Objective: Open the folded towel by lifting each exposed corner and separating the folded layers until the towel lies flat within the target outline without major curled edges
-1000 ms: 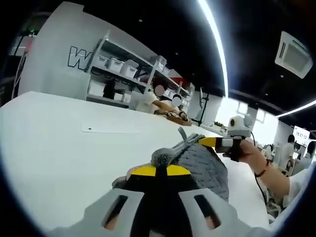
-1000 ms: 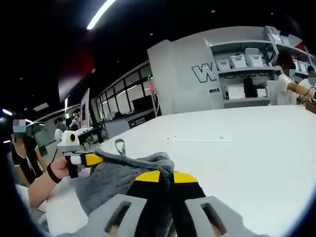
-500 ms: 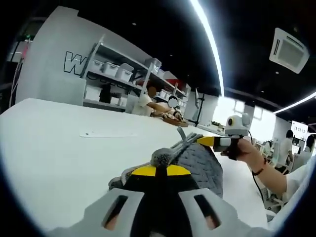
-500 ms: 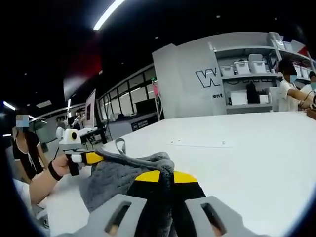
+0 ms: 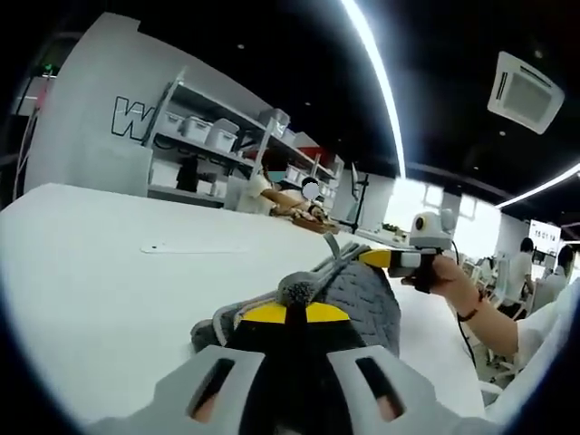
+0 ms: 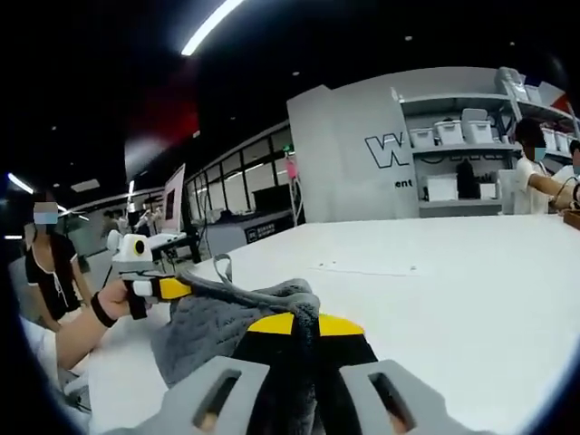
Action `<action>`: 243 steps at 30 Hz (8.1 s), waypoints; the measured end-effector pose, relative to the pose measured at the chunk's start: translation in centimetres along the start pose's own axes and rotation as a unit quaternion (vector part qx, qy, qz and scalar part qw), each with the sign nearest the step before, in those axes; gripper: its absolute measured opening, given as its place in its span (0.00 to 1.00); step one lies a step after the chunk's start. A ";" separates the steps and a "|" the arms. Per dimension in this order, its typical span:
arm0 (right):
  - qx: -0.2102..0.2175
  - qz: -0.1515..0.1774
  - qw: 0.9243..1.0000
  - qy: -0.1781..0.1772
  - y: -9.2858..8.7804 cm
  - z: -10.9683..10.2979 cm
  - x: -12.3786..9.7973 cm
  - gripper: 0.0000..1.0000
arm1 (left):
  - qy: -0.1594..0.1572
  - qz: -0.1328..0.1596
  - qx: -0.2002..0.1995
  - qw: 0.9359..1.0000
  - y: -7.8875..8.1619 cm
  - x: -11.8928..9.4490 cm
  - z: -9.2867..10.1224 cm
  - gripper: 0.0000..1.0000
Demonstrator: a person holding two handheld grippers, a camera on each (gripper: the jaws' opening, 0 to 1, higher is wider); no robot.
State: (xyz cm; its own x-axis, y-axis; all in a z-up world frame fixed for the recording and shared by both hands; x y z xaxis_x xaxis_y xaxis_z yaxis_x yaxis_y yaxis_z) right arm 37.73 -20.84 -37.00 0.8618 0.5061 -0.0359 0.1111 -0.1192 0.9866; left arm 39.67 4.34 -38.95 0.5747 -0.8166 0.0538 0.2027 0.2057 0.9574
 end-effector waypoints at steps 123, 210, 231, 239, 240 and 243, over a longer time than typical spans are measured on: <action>-0.046 0.049 0.993 0.092 -3.9 -7.3 -12.6 0.03 | -0.090 0.045 0.059 0.993 -3.2 -9.1 10.4 0.03; -0.108 0.017 0.978 0.178 -5.2 -8.9 -16.8 0.17 | -0.158 -0.055 0.092 0.982 -7.3 -13.4 14.7 0.12; -0.093 -0.069 0.975 0.189 -7.4 -9.3 -17.0 0.25 | -0.162 -0.115 0.135 0.971 -8.9 -13.3 14.9 0.11; -0.107 -0.110 0.970 0.190 -8.6 -9.2 -17.4 0.17 | -0.178 -0.154 0.149 0.960 -9.8 -13.7 15.2 0.04; -0.108 -0.111 0.970 0.189 -8.7 -9.1 -17.5 0.14 | -0.181 -0.156 0.148 0.960 -9.9 -13.8 15.3 0.04; -0.113 -0.122 0.970 0.177 -8.9 -8.7 -17.6 0.08 | -0.187 -0.165 0.152 0.956 -10.0 -14.0 15.4 0.03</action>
State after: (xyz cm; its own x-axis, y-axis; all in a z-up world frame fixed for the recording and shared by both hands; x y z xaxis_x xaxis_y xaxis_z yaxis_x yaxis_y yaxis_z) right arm 17.28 -21.29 -43.74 0.5948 0.7619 -0.2563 0.1455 0.2115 0.9665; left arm 17.38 5.47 -44.95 0.1845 -0.9574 -0.2221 0.0519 -0.2162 0.9750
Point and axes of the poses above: the point that each gripper's makers call its tool centre point, and the gripper's own axes: x roughly forward along the fingers, z roughly to its right, y roughly out of its top, the point moved 5 cm from there along -x, roughly backward along the fingers, and after that the axes turned 7 degrees about z, right-handed, at the moved point
